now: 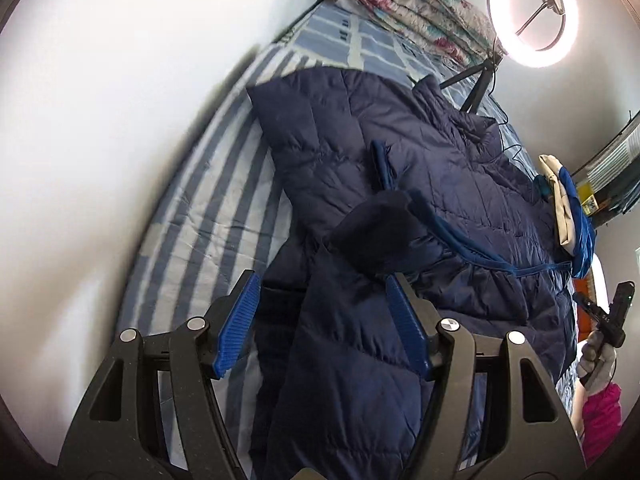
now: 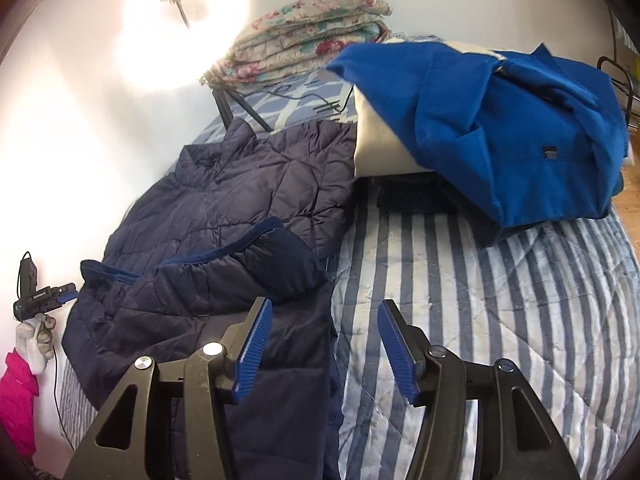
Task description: Fold large clothes
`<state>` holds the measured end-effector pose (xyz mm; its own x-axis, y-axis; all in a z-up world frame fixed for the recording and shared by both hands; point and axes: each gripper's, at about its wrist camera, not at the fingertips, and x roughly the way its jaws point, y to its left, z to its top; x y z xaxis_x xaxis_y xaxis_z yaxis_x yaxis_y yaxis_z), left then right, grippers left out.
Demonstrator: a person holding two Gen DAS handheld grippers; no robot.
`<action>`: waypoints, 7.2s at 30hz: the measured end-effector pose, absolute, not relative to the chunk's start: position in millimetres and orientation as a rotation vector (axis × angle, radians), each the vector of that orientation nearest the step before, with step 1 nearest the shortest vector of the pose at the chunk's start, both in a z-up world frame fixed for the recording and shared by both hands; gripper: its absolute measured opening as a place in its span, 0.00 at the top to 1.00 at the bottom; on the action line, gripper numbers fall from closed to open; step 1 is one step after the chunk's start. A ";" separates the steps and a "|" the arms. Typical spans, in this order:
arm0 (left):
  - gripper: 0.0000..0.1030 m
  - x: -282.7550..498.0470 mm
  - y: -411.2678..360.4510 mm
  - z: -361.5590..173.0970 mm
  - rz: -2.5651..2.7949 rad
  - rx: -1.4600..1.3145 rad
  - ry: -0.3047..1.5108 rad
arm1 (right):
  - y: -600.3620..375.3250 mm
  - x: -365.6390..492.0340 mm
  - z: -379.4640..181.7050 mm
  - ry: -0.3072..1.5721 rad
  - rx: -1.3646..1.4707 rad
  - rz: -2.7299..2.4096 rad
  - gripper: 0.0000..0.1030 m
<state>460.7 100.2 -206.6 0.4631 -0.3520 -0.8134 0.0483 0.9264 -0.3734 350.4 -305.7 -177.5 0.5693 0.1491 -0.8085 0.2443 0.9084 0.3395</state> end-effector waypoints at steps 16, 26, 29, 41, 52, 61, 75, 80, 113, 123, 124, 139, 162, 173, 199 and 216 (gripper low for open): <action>0.93 464.1 79.0 -221.9 -0.255 -0.247 1.070 | -281.6 376.8 -192.3 1.024 0.377 0.003 0.75; 0.64 476.4 64.5 -217.1 -0.263 -0.143 1.051 | -268.7 391.9 -190.0 1.056 0.297 0.029 0.63; 0.93 477.6 57.8 -218.7 -0.243 -0.092 1.055 | -263.0 393.0 -190.9 1.069 0.259 0.028 0.72; 0.99 457.1 66.3 -169.2 -0.208 -0.076 0.910 | -261.0 371.3 -143.9 0.973 0.195 -0.080 0.99; 0.99 502.5 51.9 -115.9 -0.170 -0.056 0.800 | -270.8 408.1 -104.8 0.883 0.137 -0.215 1.00; 1.00 584.5 37.5 -106.5 -0.080 -0.001 0.740 | -310.0 482.7 -99.9 0.816 0.143 -0.370 1.00; 1.00 638.9 2.4 -186.8 -0.054 0.103 0.856 | -289.1 571.3 -187.1 1.050 0.179 -0.148 0.49; 1.00 641.5 4.6 -195.5 -0.054 0.120 0.877 | -301.2 592.0 -215.8 1.102 0.216 -0.240 0.46; 0.48 691.7 -17.6 -180.3 0.134 0.156 0.766 | -283.4 606.1 -189.1 0.991 -0.048 -0.414 0.69; 0.48 583.1 -157.0 -164.4 -0.331 0.246 0.817 | -183.8 495.4 -156.0 0.925 0.069 -0.065 0.68; 0.48 574.0 -174.4 -173.1 -0.352 0.295 0.821 | -177.1 489.1 -160.0 0.935 0.076 -0.054 0.68; 0.48 534.0 -200.0 -181.4 -0.267 0.387 0.765 | -183.7 416.7 -186.5 0.964 0.230 -0.089 0.45; 0.60 456.0 -176.6 -201.0 -0.321 0.188 0.885 | -268.9 325.8 -235.9 0.846 0.908 -0.408 0.12; 0.60 339.5 -59.3 -67.7 -0.311 0.029 0.800 | -268.5 356.1 -215.6 0.903 0.723 -0.412 0.74; 0.60 260.8 20.9 -64.8 -0.237 -0.158 0.738 | -88.6 412.1 -36.1 0.666 0.253 -0.073 0.98; 0.60 240.7 60.6 -63.4 -0.188 -0.209 0.708 | 92.0 465.2 -126.0 0.849 0.130 0.314 0.98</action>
